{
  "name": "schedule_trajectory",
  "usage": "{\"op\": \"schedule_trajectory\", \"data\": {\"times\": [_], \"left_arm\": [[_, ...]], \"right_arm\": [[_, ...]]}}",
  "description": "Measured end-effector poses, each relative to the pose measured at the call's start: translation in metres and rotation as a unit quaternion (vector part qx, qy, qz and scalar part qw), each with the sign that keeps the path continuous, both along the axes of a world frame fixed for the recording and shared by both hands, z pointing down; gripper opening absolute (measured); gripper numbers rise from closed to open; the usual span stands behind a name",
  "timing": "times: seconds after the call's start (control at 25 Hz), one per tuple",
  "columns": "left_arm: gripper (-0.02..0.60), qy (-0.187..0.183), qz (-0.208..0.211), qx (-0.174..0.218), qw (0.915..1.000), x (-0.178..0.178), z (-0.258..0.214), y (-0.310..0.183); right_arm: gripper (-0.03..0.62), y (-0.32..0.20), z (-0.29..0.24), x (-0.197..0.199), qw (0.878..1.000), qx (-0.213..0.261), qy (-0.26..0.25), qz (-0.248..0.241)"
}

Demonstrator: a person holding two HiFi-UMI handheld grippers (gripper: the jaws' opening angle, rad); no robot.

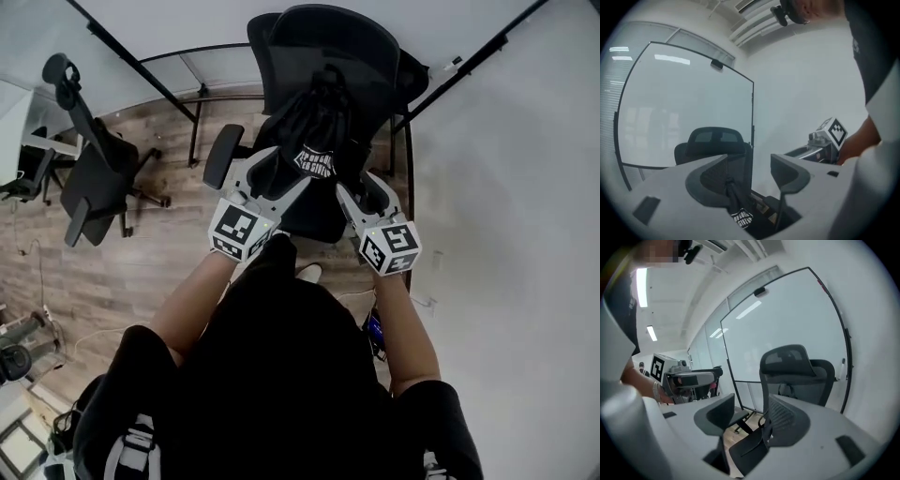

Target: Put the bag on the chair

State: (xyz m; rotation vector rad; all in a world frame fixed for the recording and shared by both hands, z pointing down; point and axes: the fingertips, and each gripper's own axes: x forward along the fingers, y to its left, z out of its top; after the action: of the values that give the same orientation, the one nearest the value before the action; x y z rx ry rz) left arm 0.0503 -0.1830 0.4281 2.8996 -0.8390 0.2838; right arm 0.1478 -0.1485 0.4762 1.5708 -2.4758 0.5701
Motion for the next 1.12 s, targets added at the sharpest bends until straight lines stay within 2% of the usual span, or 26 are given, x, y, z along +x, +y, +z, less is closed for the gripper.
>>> {"op": "schedule_trajectory", "data": {"times": [0.08, 0.24, 0.48, 0.76, 1.12], "left_arm": [[0.257, 0.008, 0.010, 0.019, 0.9997, -0.002, -0.025, 0.025], [0.214, 0.026, 0.017, 0.040, 0.9987, -0.008, -0.066, 0.067], [0.122, 0.052, 0.037, 0.054, 0.9965, -0.013, -0.105, 0.126], [0.018, 0.077, 0.041, 0.067, 0.9940, -0.016, -0.134, 0.167], [0.005, 0.069, 0.052, 0.071, 0.9937, -0.012, -0.137, 0.188]], "right_arm": [[0.209, 0.020, -0.028, -0.011, 0.999, 0.033, -0.012, -0.023], [0.115, 0.060, -0.090, -0.030, 0.991, 0.107, -0.048, -0.058], [0.057, 0.111, -0.149, -0.055, 0.980, 0.174, -0.017, -0.095], [0.011, 0.151, -0.171, -0.063, 0.975, 0.200, -0.006, -0.101], [0.002, 0.167, -0.180, -0.069, 0.971, 0.214, -0.003, -0.106]]}}
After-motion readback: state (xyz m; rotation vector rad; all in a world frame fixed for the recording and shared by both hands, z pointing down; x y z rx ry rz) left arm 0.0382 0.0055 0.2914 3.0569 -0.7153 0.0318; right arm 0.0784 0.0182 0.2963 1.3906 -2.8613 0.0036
